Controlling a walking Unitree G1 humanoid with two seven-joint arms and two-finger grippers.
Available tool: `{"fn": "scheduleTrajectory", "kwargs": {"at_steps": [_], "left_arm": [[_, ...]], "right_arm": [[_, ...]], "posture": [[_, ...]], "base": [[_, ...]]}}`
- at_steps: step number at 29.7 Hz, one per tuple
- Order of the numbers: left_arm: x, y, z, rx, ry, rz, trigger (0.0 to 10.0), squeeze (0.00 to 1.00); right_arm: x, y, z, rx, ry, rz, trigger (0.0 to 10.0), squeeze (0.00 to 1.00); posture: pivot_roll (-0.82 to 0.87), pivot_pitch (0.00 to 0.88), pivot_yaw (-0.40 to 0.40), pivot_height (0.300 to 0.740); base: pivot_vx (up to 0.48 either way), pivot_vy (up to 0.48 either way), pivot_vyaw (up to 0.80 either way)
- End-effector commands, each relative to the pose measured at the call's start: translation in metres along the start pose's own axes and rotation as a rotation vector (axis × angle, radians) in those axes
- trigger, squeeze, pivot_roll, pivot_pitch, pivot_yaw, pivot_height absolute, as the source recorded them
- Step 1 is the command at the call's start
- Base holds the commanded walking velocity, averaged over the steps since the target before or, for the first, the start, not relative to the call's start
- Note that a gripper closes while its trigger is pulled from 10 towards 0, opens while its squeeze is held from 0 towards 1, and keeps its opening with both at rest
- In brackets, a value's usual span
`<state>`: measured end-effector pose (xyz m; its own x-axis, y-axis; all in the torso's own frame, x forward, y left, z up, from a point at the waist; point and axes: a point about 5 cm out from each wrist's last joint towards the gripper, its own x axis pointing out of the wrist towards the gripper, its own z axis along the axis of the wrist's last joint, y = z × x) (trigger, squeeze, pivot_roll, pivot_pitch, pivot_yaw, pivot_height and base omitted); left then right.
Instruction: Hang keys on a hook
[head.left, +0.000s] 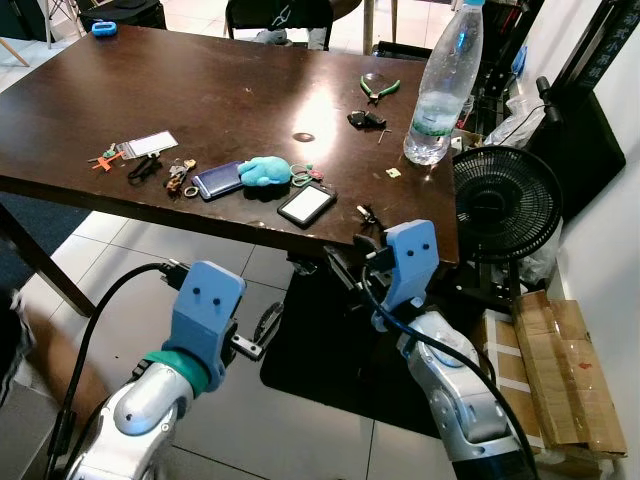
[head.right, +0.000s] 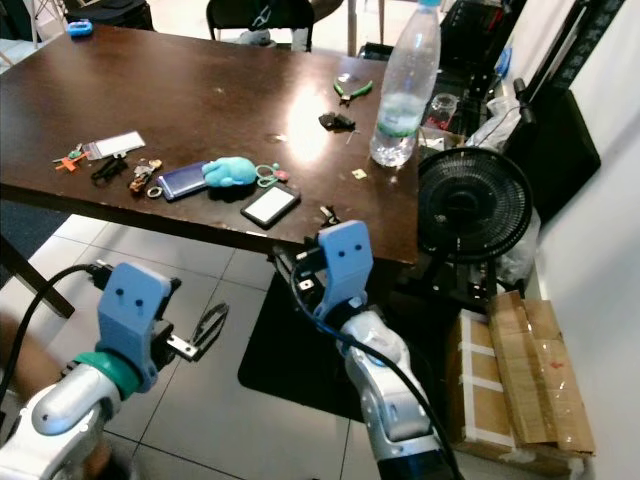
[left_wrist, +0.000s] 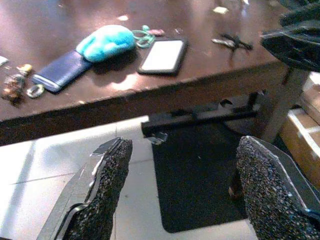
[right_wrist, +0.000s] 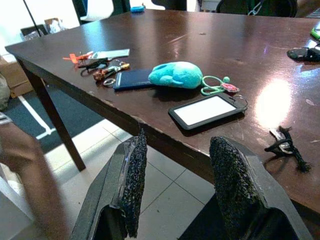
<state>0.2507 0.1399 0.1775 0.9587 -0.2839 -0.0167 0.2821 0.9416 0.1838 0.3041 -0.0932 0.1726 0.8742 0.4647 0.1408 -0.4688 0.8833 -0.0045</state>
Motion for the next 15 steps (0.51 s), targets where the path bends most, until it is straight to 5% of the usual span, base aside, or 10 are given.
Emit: {"fn": "scheduleTrajectory", "kwargs": {"at_steps": [1,10,15], "left_arm": [[0.0019,0.0086,-0.0041,-0.004,0.023,0.051,10.0,0.00],[0.0035,0.0141,-0.0055,-0.007,0.027,0.088,10.0,0.00],[0.0023,0.0107,-0.0098,-0.114,0.037,0.128,10.0,0.00]], "right_arm": [[0.0006,0.0018,0.0011,0.019,-0.013,-0.003,10.0,0.00],[0.0037,0.0027,-0.0005,0.031,-0.020,-0.017,10.0,0.00],[0.0041,0.0008,-0.0026,0.037,-0.012,-0.025,10.0,0.00]], "posture": [[-0.02,0.085,0.077,0.740],[-0.01,0.086,0.069,0.740],[-0.01,0.083,0.064,0.740]], "base": [[0.000,0.000,0.00],[0.000,0.000,0.00],[0.000,0.000,0.00]]}}
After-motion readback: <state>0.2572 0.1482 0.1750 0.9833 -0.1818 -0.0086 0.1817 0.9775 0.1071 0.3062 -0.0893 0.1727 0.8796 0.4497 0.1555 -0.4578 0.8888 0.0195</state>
